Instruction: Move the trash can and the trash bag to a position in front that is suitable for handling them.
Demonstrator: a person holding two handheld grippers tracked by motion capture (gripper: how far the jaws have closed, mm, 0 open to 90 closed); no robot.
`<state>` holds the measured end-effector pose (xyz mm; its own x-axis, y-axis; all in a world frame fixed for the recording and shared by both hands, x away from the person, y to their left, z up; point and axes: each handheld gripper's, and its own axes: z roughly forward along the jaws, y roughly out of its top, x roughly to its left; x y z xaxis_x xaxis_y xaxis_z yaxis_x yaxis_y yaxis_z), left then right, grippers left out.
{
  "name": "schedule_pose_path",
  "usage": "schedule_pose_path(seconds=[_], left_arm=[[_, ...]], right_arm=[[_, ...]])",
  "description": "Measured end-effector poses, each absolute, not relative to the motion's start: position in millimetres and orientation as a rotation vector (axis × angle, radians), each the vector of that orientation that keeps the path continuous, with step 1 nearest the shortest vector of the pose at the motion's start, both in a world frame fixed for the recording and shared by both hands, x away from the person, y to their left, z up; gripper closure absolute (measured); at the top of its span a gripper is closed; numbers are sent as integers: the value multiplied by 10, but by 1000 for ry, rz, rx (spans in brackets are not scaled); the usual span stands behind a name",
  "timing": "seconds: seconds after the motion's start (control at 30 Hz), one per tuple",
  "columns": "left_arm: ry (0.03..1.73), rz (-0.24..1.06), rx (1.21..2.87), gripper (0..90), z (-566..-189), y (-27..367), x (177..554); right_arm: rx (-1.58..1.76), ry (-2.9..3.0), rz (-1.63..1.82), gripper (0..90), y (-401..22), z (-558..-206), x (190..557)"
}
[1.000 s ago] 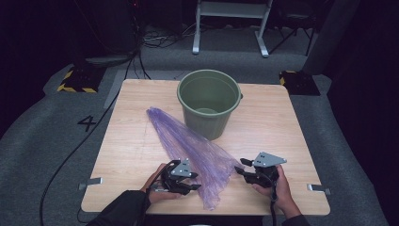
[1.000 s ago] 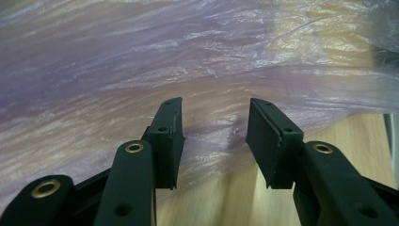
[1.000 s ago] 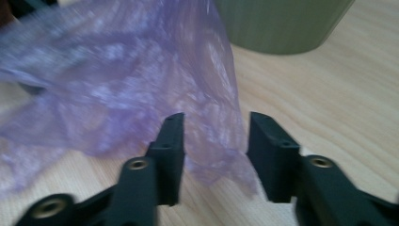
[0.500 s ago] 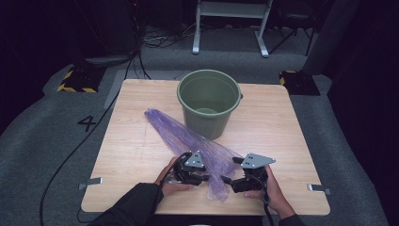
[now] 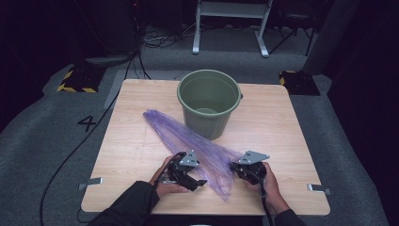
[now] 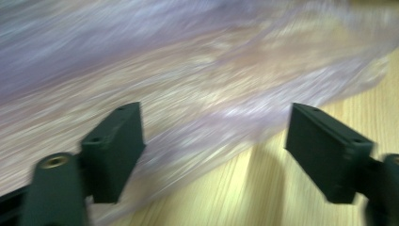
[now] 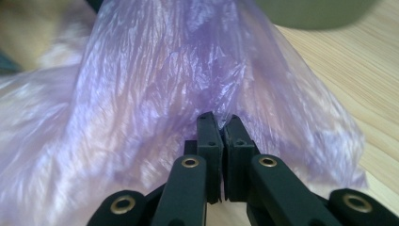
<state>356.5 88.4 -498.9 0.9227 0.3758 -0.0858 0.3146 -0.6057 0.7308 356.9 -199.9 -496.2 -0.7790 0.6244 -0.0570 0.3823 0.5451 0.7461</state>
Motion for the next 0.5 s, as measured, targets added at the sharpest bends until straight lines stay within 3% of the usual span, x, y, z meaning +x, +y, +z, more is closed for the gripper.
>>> schedule_pose_path(seconds=[0.3,0.4,0.5], left_arm=[[554,193,2241,161,-4864,1472,3435],[639,231,2205,166,-4833,1736,3444],[687,272,2170,167,-4784,1966,3478]], right_arm=[[959,2353,918,843,-2449,-4919,3817],[984,2305,844,775,-2598,-4897,3894],[1035,2247,823,619,-2725,-4849,3954]])
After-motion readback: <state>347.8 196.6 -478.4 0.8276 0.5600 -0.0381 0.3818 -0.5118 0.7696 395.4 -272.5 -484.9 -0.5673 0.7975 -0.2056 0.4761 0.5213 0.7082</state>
